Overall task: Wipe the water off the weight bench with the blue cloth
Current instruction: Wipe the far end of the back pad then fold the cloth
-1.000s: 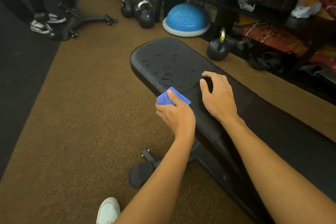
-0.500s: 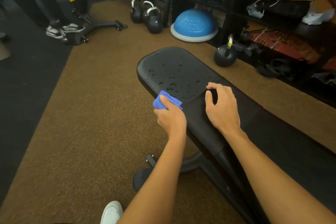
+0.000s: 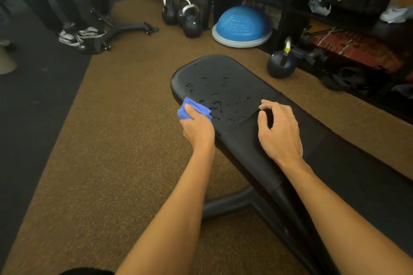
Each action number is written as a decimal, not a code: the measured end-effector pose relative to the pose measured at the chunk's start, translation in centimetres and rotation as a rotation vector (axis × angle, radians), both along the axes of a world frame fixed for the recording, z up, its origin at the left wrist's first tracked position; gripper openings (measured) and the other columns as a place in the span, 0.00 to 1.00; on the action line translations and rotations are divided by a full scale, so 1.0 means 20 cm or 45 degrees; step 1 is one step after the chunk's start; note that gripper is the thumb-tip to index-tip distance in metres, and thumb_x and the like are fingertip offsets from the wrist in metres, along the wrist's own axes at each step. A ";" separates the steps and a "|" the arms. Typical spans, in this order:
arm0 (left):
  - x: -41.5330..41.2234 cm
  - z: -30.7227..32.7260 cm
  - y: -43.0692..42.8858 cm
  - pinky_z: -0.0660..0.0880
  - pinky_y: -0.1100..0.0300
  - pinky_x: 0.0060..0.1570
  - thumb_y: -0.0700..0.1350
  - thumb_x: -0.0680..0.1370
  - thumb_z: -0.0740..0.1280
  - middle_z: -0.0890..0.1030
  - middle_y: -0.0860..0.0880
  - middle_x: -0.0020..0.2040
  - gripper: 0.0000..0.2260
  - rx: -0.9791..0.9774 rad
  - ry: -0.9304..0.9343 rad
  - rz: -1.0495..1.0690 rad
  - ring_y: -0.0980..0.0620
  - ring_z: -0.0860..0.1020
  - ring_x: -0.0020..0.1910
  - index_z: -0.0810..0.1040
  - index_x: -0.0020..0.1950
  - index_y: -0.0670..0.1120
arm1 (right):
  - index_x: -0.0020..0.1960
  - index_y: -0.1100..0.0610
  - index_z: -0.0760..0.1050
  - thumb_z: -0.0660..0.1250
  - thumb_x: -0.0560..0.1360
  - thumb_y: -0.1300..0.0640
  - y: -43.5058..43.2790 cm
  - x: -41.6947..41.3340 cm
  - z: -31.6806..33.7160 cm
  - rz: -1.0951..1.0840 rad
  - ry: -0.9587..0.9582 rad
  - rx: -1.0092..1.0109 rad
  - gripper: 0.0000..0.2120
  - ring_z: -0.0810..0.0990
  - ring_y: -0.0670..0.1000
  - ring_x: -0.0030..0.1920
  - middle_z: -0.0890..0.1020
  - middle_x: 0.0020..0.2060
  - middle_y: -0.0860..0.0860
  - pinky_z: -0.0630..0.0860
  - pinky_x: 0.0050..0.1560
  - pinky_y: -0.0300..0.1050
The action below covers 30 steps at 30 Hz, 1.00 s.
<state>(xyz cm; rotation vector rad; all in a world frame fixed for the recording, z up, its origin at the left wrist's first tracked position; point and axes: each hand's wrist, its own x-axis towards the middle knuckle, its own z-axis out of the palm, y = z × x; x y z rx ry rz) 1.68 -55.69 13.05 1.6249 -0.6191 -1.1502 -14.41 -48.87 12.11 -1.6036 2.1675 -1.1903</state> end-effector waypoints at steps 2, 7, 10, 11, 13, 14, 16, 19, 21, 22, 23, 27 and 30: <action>0.01 0.01 -0.04 0.69 0.61 0.37 0.61 0.88 0.50 0.81 0.50 0.48 0.24 -0.021 -0.012 0.036 0.55 0.79 0.43 0.75 0.64 0.45 | 0.63 0.45 0.77 0.61 0.85 0.50 0.00 0.00 0.00 -0.002 -0.011 0.000 0.09 0.72 0.44 0.71 0.78 0.68 0.42 0.66 0.67 0.43; -0.06 -0.08 0.21 0.72 0.61 0.43 0.60 0.88 0.50 0.81 0.51 0.49 0.19 -0.078 -0.072 -0.124 0.55 0.81 0.49 0.73 0.63 0.49 | 0.63 0.43 0.76 0.60 0.85 0.48 0.00 -0.01 0.00 -0.004 -0.027 0.016 0.09 0.71 0.44 0.72 0.77 0.69 0.41 0.66 0.66 0.44; -0.04 -0.12 0.30 0.71 0.72 0.38 0.58 0.88 0.51 0.79 0.53 0.47 0.16 -0.144 -0.079 -0.229 0.67 0.78 0.40 0.73 0.62 0.51 | 0.63 0.45 0.77 0.60 0.85 0.49 0.00 -0.01 0.00 0.006 0.004 0.018 0.10 0.70 0.43 0.73 0.77 0.70 0.41 0.64 0.66 0.43; -0.02 -0.11 0.28 0.71 0.71 0.37 0.58 0.89 0.51 0.79 0.54 0.46 0.15 -0.152 -0.067 -0.253 0.67 0.78 0.38 0.73 0.60 0.52 | 0.64 0.45 0.77 0.60 0.86 0.49 0.01 -0.01 0.00 0.014 0.011 0.024 0.10 0.69 0.41 0.73 0.77 0.70 0.41 0.63 0.66 0.40; 0.02 -0.09 0.17 0.72 0.66 0.44 0.59 0.88 0.50 0.79 0.54 0.48 0.15 -0.140 -0.015 -0.245 0.62 0.79 0.44 0.73 0.61 0.54 | 0.64 0.46 0.77 0.60 0.86 0.50 0.01 -0.01 0.00 0.025 0.026 0.034 0.10 0.68 0.38 0.73 0.77 0.70 0.40 0.59 0.63 0.30; 0.04 -0.09 0.10 0.73 0.61 0.48 0.60 0.88 0.50 0.80 0.53 0.50 0.17 -0.131 0.009 -0.216 0.57 0.80 0.49 0.73 0.63 0.53 | 0.64 0.46 0.77 0.60 0.86 0.51 0.01 -0.01 0.00 0.021 0.037 0.038 0.10 0.67 0.37 0.73 0.77 0.71 0.39 0.58 0.62 0.27; 0.08 -0.07 -0.04 0.74 0.54 0.53 0.62 0.88 0.50 0.81 0.51 0.53 0.21 -0.107 0.036 -0.149 0.51 0.81 0.53 0.73 0.68 0.51 | 0.64 0.46 0.77 0.61 0.86 0.51 0.02 0.00 0.01 0.007 0.043 0.044 0.10 0.67 0.36 0.73 0.77 0.71 0.39 0.57 0.62 0.26; 0.14 -0.06 -0.24 0.73 0.55 0.49 0.62 0.88 0.51 0.80 0.53 0.52 0.19 -0.123 0.057 -0.065 0.54 0.80 0.50 0.72 0.66 0.51 | 0.64 0.45 0.77 0.61 0.86 0.51 0.03 0.01 0.02 -0.001 0.037 0.051 0.10 0.68 0.38 0.75 0.76 0.71 0.38 0.62 0.68 0.37; 0.20 -0.06 -0.36 0.71 0.58 0.45 0.61 0.88 0.51 0.81 0.53 0.52 0.20 -0.125 0.075 -0.055 0.57 0.79 0.48 0.73 0.67 0.51 | 0.65 0.45 0.77 0.61 0.86 0.51 0.03 0.02 0.02 -0.003 0.053 0.053 0.10 0.68 0.37 0.75 0.76 0.72 0.37 0.63 0.69 0.40; 0.22 -0.06 -0.41 0.72 0.59 0.45 0.61 0.88 0.51 0.82 0.51 0.55 0.21 -0.130 0.081 -0.066 0.56 0.80 0.50 0.73 0.69 0.50 | 0.65 0.45 0.77 0.61 0.86 0.51 0.03 0.02 0.02 -0.008 0.060 0.050 0.10 0.68 0.37 0.76 0.76 0.72 0.37 0.63 0.70 0.40; 0.24 -0.06 -0.45 0.73 0.59 0.47 0.62 0.88 0.51 0.82 0.50 0.57 0.21 -0.133 0.084 -0.082 0.54 0.81 0.52 0.74 0.70 0.50 | 0.65 0.45 0.77 0.61 0.86 0.50 0.02 0.02 0.02 -0.017 0.065 0.054 0.10 0.67 0.37 0.76 0.76 0.72 0.36 0.64 0.70 0.41; 0.24 -0.09 -0.41 0.72 0.60 0.45 0.61 0.88 0.51 0.81 0.54 0.51 0.18 -0.194 0.041 -0.100 0.57 0.80 0.48 0.73 0.67 0.52 | 0.65 0.44 0.77 0.59 0.84 0.45 0.02 0.04 0.02 -0.017 0.083 0.022 0.13 0.68 0.38 0.76 0.76 0.72 0.34 0.65 0.70 0.44; 0.16 -0.13 -0.25 0.76 0.58 0.48 0.61 0.88 0.52 0.82 0.52 0.52 0.17 -0.235 0.001 -0.110 0.56 0.81 0.48 0.72 0.66 0.53 | 0.64 0.47 0.79 0.61 0.84 0.48 0.02 0.03 0.02 -0.014 0.070 -0.029 0.12 0.70 0.39 0.75 0.78 0.71 0.37 0.67 0.71 0.43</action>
